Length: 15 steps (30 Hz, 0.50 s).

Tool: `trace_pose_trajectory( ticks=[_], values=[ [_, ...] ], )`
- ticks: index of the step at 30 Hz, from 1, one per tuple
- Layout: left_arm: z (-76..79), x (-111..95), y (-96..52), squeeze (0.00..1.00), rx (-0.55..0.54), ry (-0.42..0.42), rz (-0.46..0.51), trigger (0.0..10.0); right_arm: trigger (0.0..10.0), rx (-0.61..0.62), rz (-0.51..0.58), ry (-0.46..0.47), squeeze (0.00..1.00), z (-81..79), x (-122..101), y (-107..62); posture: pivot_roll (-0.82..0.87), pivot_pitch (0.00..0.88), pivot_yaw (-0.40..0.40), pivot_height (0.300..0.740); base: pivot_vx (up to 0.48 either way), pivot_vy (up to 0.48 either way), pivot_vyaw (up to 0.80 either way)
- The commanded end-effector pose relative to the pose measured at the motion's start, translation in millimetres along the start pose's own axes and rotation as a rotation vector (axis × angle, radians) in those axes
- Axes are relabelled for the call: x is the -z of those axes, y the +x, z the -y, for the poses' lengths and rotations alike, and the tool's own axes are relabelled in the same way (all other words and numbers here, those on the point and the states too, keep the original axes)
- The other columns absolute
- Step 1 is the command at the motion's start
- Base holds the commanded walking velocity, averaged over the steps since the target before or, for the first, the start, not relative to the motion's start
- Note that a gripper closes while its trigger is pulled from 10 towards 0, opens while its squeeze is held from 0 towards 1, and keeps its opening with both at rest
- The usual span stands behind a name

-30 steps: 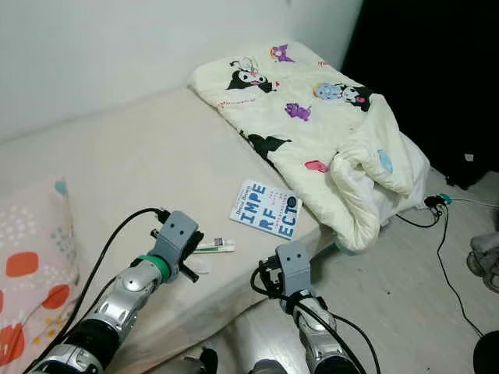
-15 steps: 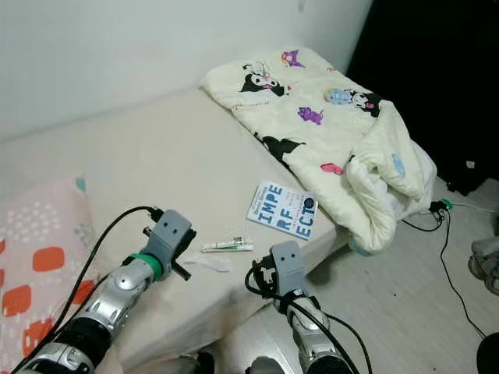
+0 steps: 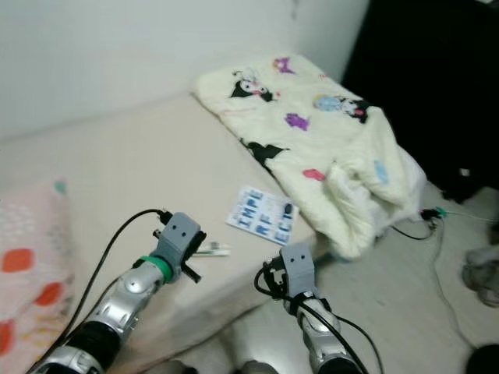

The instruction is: Clean up the room

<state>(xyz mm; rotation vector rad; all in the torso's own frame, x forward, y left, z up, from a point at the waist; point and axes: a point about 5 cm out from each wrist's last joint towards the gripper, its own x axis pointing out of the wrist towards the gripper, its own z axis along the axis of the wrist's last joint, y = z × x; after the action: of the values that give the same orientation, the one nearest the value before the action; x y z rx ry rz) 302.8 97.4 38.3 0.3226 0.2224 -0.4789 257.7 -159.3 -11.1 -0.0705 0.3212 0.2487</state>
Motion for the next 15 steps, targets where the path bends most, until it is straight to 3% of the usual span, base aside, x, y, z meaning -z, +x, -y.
trace_pose_trajectory(
  ticks=[1, 5, 15],
  values=[
    [2.4, 3.8, -0.7, 0.0, 0.008, 0.006, -0.02, 10.0, 10.0, 0.001, -0.026, 0.006, 0.0, -0.8, 6.9, -3.4, -0.05, 0.0, 0.06, 0.74, 0.0, 0.0, 0.0],
    [2.2, 4.4, -0.4, 0.0, 0.007, 0.007, -0.029, 10.0, 10.0, -0.004, -0.024, 0.008, 0.0, -1.3, 6.4, -3.1, -0.05, 0.0, 0.061, 0.74, 0.0, 0.0, 0.21],
    [1.3, 3.3, 0.6, 0.0, -0.003, -0.009, -0.029, 10.0, 10.0, -0.015, -0.022, 0.016, 0.0, -3.7, 5.4, -1.9, -0.05, 0.0, 0.063, 0.74, 0.0, 0.0, 0.71]
  ],
)
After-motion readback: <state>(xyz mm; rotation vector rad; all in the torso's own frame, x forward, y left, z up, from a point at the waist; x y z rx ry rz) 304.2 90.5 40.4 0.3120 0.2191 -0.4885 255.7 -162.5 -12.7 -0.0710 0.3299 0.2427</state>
